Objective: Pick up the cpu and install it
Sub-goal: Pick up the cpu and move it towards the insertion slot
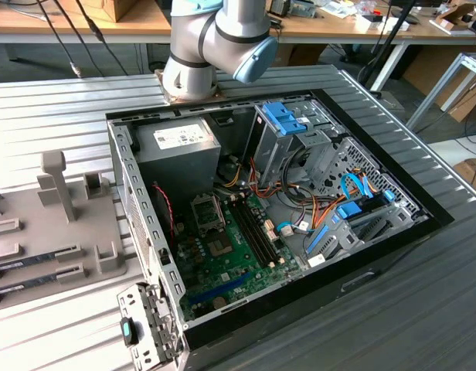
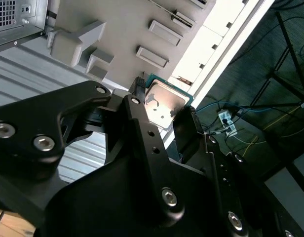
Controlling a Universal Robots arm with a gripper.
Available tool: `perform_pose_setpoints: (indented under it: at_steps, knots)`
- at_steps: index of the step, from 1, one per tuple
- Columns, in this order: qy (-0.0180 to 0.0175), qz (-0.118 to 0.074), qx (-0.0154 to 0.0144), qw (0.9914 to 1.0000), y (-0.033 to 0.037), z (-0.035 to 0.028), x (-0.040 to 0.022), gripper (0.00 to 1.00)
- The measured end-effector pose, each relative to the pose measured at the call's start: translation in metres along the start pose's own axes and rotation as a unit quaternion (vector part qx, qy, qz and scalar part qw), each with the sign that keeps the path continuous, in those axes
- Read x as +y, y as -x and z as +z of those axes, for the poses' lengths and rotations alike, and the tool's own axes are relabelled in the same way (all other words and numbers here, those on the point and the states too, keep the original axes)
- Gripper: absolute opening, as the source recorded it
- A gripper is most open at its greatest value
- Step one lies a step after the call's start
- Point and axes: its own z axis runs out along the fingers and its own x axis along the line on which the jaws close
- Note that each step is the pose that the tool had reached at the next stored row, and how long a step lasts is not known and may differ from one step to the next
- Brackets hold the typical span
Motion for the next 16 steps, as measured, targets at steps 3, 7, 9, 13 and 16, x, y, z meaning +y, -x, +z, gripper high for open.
perform_pose_setpoints:
  at_steps: [3, 7, 9, 13, 16]
  knots:
    - [0.0, 0.0, 0.0, 1.0, 0.0001, -0.0031, 0.0001, 0.47]
    - [0.0, 0.0, 0.0, 1.0, 0.0002, -0.0062, 0.0002, 0.47]
    - [0.0, 0.0, 0.0, 1.0, 0.0002, -0.0076, 0.0003, 0.47]
    - [0.0, 0.0, 0.0, 1.0, 0.0003, -0.0111, 0.0004, 0.47]
    - [0.0, 0.0, 0.0, 1.0, 0.0003, -0.0117, 0.0004, 0.47]
